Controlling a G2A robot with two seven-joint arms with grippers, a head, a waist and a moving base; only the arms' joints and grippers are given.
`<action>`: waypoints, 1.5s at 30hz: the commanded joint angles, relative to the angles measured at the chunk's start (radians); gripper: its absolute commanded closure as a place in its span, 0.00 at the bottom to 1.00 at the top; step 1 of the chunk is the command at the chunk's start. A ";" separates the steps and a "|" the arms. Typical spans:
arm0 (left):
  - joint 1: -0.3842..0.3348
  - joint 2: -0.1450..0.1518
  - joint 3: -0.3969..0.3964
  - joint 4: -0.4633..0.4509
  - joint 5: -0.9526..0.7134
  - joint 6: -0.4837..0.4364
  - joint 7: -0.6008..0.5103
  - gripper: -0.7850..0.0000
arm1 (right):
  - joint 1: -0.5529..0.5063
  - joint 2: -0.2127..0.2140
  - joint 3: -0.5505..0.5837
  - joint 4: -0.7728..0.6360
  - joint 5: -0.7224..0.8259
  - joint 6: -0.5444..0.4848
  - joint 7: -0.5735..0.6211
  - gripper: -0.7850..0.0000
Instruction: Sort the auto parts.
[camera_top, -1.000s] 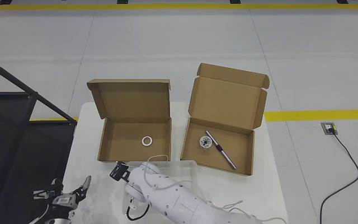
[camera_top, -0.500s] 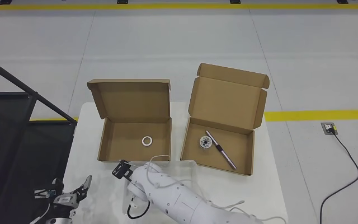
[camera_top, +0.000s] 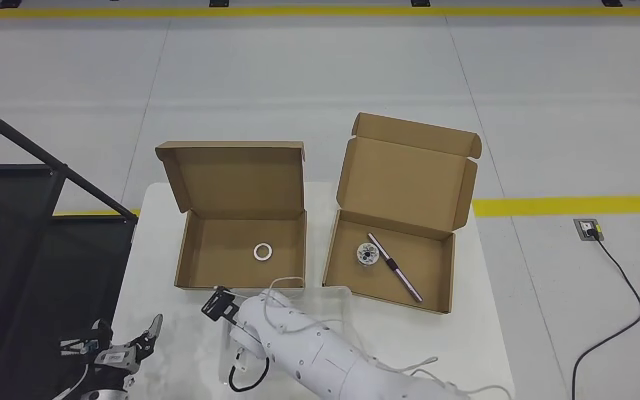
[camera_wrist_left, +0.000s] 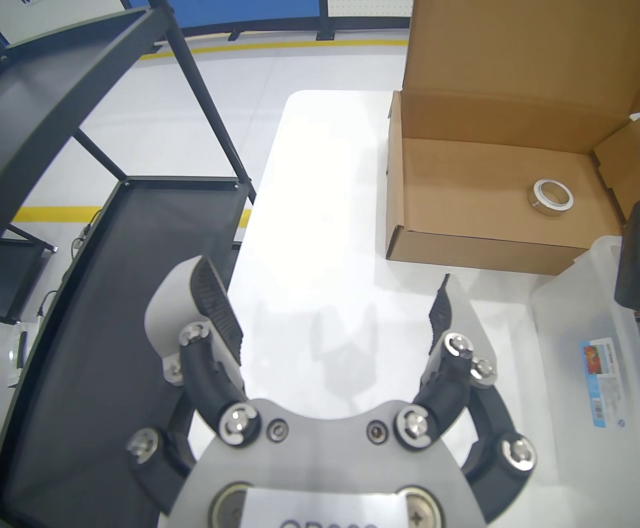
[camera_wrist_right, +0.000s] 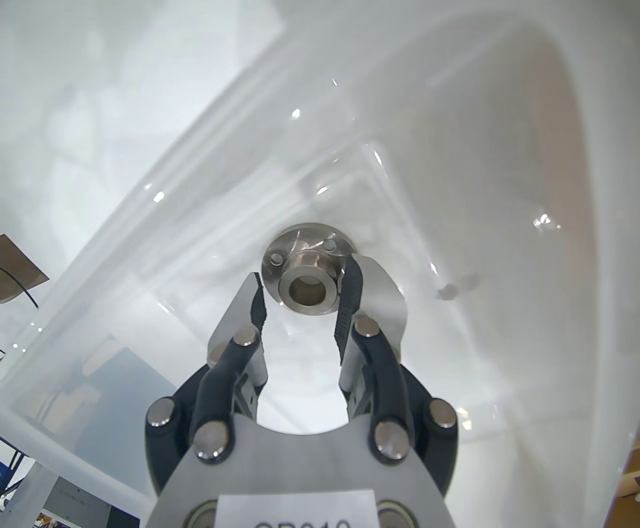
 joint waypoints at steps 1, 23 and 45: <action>0.000 0.000 0.000 0.000 0.001 0.000 0.001 0.00 | -0.001 0.000 0.000 0.001 0.000 0.002 -0.005 0.57; -0.006 -0.002 -0.010 0.004 0.004 -0.002 -0.006 0.00 | 0.017 0.004 0.000 -0.046 -0.023 0.010 0.034 1.00; -0.017 -0.006 0.018 -0.010 0.026 0.007 -0.016 0.00 | -0.004 0.106 0.069 -0.379 -0.187 0.114 0.270 1.00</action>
